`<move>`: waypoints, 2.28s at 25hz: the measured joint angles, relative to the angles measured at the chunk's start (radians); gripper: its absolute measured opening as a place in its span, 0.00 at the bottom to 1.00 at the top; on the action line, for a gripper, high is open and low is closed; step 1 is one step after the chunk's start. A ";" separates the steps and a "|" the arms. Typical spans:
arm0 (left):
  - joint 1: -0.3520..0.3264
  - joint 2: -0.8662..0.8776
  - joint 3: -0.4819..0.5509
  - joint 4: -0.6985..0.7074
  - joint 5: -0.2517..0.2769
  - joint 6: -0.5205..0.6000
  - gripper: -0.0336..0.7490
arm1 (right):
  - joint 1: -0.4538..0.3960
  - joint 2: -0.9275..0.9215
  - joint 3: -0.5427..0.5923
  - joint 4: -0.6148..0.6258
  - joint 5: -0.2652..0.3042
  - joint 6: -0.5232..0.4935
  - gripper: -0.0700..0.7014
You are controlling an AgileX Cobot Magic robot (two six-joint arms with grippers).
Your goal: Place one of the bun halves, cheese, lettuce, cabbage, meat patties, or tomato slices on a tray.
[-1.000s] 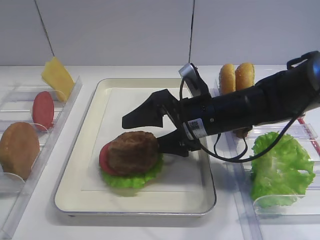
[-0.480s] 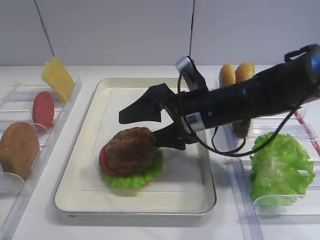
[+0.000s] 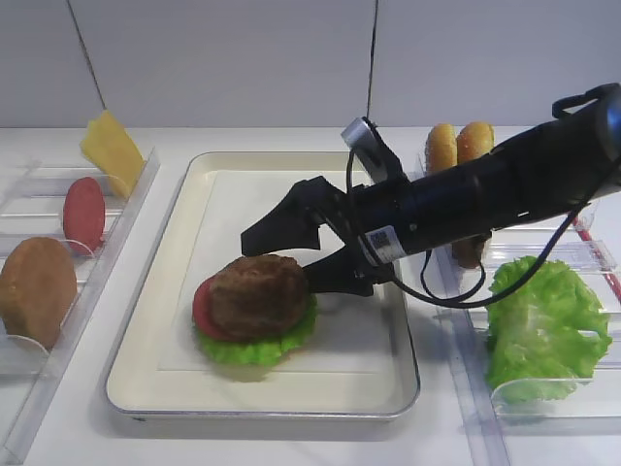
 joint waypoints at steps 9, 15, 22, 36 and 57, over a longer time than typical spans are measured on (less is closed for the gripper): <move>0.000 0.000 0.000 0.000 0.000 0.000 0.63 | 0.000 -0.010 0.000 0.014 0.017 0.008 0.97; 0.000 0.000 0.000 0.000 0.000 0.000 0.63 | -0.004 -0.030 0.000 -0.028 -0.041 0.009 0.97; 0.000 0.000 0.000 0.000 0.000 0.000 0.63 | -0.010 -0.092 0.000 -0.087 -0.123 0.007 0.97; 0.000 0.000 0.000 0.000 0.000 0.000 0.63 | -0.010 -0.543 0.000 -0.606 -0.464 0.039 0.89; 0.000 0.000 0.000 0.000 0.000 0.000 0.63 | -0.182 -1.211 0.272 -1.397 -0.213 1.001 0.80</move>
